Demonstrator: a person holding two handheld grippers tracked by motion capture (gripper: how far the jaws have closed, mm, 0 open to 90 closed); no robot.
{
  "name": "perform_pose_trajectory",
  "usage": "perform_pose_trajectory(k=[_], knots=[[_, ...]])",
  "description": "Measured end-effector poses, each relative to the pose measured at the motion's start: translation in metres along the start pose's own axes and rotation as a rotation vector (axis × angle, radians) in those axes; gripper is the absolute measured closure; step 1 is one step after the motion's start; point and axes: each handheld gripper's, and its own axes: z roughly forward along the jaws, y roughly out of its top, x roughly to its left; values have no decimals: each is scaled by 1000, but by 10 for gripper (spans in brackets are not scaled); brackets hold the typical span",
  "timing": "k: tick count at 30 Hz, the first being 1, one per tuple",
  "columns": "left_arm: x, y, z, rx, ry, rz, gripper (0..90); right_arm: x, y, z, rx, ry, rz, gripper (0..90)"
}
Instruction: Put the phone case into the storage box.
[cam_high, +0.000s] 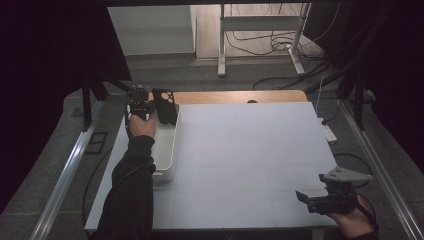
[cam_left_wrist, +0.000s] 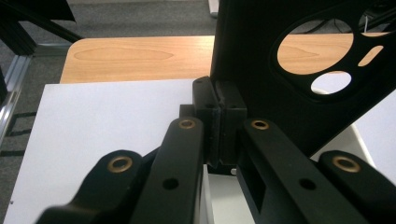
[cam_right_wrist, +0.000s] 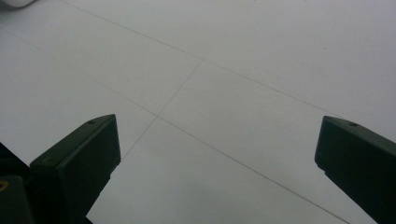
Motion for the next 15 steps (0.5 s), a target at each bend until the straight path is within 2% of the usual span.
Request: perform_pose_trajectory(k=[15], knots=[[3, 2, 5, 28, -19, 2, 877, 0, 0, 0, 0, 2, -1, 1]])
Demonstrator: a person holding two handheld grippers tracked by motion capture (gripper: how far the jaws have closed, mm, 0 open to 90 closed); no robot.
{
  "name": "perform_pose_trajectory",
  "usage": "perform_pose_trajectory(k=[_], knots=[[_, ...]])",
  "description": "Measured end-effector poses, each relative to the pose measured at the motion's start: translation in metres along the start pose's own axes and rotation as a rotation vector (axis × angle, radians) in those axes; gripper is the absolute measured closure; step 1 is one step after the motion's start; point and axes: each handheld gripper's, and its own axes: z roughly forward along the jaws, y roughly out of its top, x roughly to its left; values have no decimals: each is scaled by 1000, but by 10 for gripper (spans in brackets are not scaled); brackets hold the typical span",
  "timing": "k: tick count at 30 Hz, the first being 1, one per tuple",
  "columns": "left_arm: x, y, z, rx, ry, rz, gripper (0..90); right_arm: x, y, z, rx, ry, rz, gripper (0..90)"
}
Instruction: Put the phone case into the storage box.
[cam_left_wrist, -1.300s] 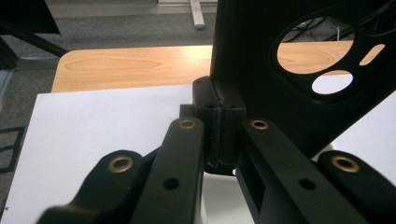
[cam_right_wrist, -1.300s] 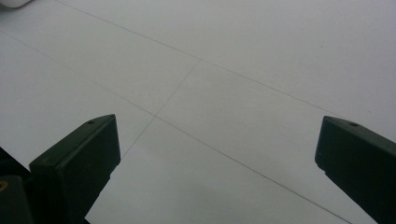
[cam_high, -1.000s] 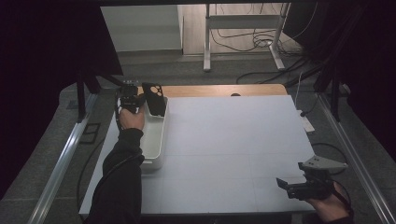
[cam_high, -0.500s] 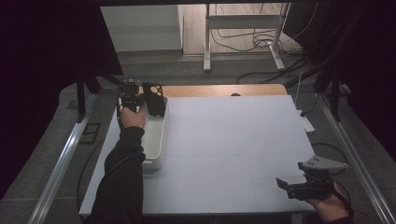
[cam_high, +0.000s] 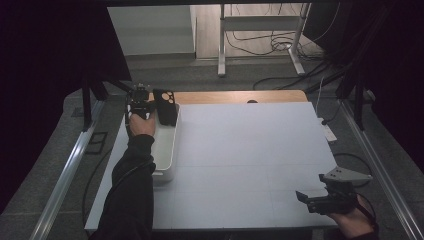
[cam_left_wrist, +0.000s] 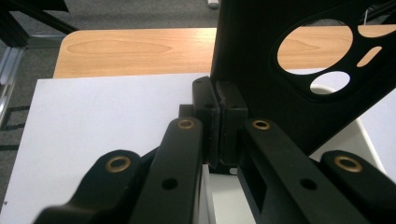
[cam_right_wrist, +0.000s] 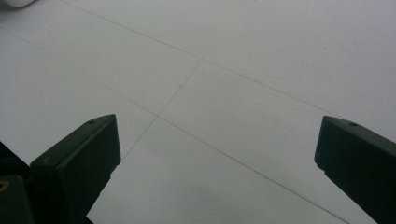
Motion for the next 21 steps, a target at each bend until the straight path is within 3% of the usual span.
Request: perform_pose_trajectory(k=[12, 21], knots=[[2, -1, 1, -3, -21, 14, 856, 0, 0, 0, 0, 1, 2, 2], [5, -2, 2, -16, -28, 0, 815, 0, 0, 0, -1, 1, 2, 1]])
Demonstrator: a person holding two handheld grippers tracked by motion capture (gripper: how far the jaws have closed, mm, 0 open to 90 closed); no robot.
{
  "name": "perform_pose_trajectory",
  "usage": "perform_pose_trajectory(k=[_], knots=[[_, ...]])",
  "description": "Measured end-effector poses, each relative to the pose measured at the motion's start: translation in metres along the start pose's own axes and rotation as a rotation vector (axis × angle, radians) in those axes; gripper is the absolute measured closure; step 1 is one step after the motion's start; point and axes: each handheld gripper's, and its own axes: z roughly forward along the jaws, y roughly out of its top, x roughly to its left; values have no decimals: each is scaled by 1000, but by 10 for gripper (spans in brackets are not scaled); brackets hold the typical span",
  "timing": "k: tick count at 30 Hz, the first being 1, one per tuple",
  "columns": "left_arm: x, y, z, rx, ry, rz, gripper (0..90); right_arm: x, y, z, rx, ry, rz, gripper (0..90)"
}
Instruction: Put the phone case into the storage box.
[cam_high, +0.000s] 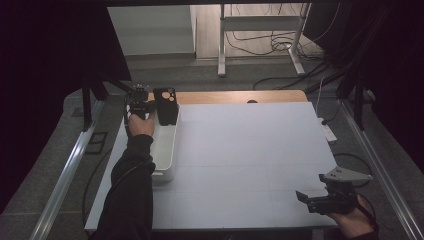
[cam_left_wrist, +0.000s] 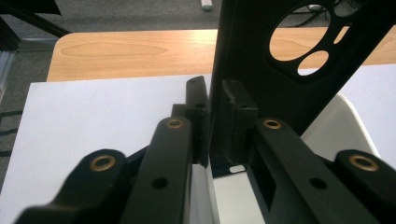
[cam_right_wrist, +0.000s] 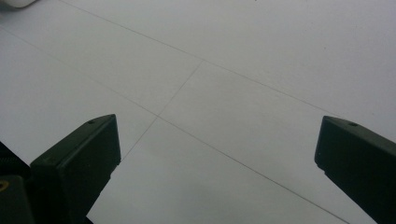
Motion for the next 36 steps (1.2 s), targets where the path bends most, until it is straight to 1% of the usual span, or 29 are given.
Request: perform_pose_trajectory(k=[7, 15, 17, 23, 25, 30, 36], knots=[[1, -1, 0, -6, -10, -2, 775, 0, 0, 0, 0, 0, 0, 1], [2, -1, -3, -8, -39, 7, 731, 0, 0, -1, -1, 0, 1, 0], [2, -2, -4, -9, -41, 9, 711, 0, 0, -1, -1, -1, 1, 0], [3, -3, -7, -14, -64, 16, 651, 0, 0, 0, -1, -2, 0, 0], [2, -3, -8, -14, -65, 21, 634, 0, 0, -1, -1, -2, 0, 0], [2, -4, -11, -8, -72, 39, 585, 0, 0, -1, -1, -2, 0, 0], [5, -6, -15, -6, -91, 47, 527, 0, 0, 0, -1, -2, 0, 0]])
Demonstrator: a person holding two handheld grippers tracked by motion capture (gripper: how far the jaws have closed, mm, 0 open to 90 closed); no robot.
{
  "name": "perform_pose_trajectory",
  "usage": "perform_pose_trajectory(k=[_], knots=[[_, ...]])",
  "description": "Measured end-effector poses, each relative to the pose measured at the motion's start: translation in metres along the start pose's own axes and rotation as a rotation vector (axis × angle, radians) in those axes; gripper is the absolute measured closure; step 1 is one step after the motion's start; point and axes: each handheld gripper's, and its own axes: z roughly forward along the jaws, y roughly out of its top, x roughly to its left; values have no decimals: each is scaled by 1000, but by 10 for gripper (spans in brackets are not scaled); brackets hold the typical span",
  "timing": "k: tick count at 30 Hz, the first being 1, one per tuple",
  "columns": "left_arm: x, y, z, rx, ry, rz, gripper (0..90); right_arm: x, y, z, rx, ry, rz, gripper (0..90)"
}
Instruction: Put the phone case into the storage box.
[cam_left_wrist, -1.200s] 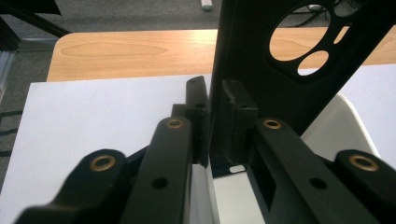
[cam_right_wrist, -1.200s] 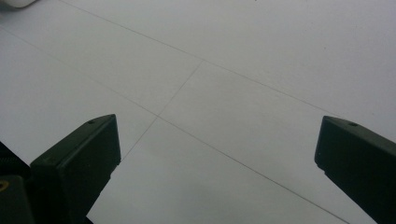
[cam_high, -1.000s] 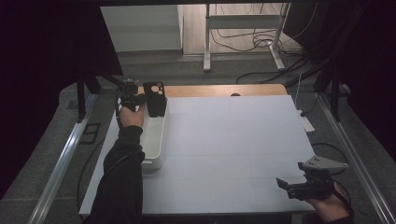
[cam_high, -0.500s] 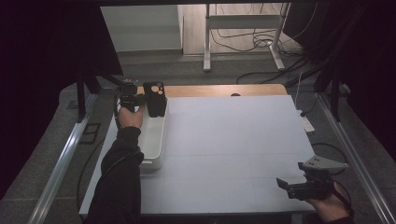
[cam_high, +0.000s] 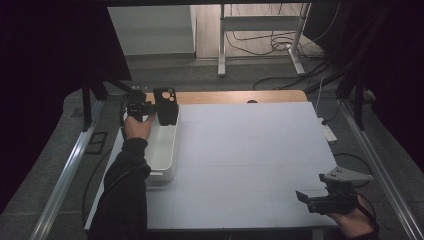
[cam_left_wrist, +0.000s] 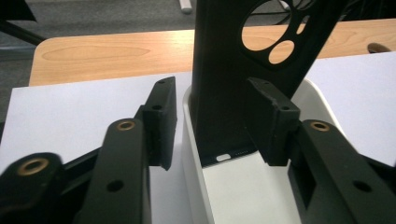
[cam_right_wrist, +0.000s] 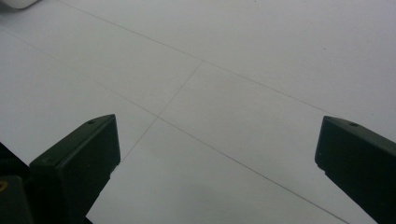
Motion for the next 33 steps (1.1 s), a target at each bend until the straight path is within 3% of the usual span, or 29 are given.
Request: perform_pose_trajectory(k=[17, 24, 33], knots=[[1, -7, -13, -16, -76, 52, 304, 0, 0, 0, 1, 0, 0, 0], [2, -11, -19, -23, -112, 53, 208, 0, 0, 0, 3, 1, 0, 0], [-3, -17, -31, -25, -165, 79, 92, 0, 0, 1, 2, 1, 2, 0]])
